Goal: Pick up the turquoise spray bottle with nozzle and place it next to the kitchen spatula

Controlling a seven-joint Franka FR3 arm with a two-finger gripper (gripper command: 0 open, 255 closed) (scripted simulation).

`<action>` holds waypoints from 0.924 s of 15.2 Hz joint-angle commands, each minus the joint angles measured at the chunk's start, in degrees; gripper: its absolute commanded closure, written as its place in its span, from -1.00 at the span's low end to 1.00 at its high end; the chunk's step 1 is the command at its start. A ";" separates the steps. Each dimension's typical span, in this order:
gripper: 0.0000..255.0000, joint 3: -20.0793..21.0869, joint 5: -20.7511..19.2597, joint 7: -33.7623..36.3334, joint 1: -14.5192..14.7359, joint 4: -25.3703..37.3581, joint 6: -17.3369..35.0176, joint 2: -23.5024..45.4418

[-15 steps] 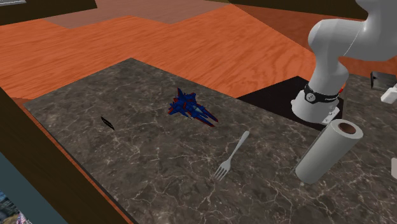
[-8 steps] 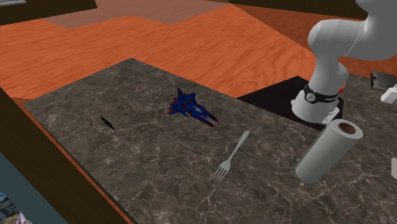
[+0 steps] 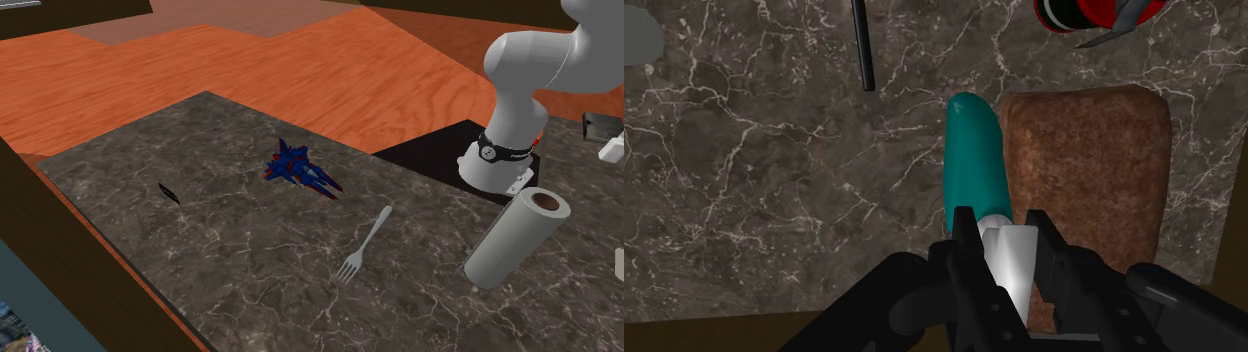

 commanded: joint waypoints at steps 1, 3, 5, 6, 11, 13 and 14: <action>1.00 0.01 -0.27 0.43 0.20 -0.95 1.38 0.47; 1.00 -0.05 -0.41 0.52 0.17 -2.25 2.85 0.67; 1.00 -0.11 -0.57 0.63 0.16 -3.49 4.30 0.92; 1.00 -0.14 -0.66 0.69 0.16 -4.08 5.02 1.06; 1.00 -0.37 -1.32 1.13 0.21 -7.18 9.05 2.13; 1.00 -0.37 -1.32 1.13 0.21 -7.19 9.05 2.12; 1.00 -0.37 -1.32 1.13 0.21 -7.18 9.05 2.13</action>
